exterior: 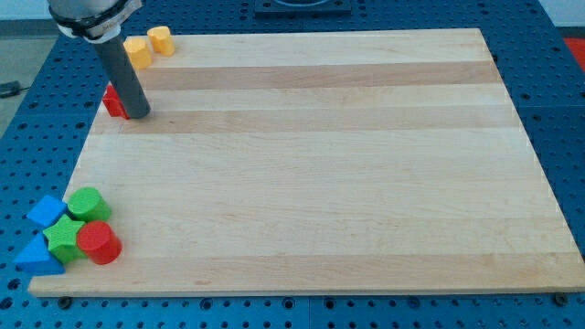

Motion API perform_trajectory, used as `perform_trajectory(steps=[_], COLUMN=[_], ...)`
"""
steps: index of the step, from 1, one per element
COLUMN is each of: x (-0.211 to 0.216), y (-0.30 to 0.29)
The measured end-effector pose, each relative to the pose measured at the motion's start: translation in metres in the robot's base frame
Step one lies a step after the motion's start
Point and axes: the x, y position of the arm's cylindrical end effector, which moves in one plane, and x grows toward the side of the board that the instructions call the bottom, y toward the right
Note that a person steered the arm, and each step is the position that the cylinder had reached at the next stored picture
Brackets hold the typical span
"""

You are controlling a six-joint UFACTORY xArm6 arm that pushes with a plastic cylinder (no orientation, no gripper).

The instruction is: Push the red star into the yellow blocks

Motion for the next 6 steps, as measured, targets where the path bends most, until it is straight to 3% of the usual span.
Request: perform_trajectory(steps=[2, 6], x=[0.037, -0.043], y=[-0.058, -0.013])
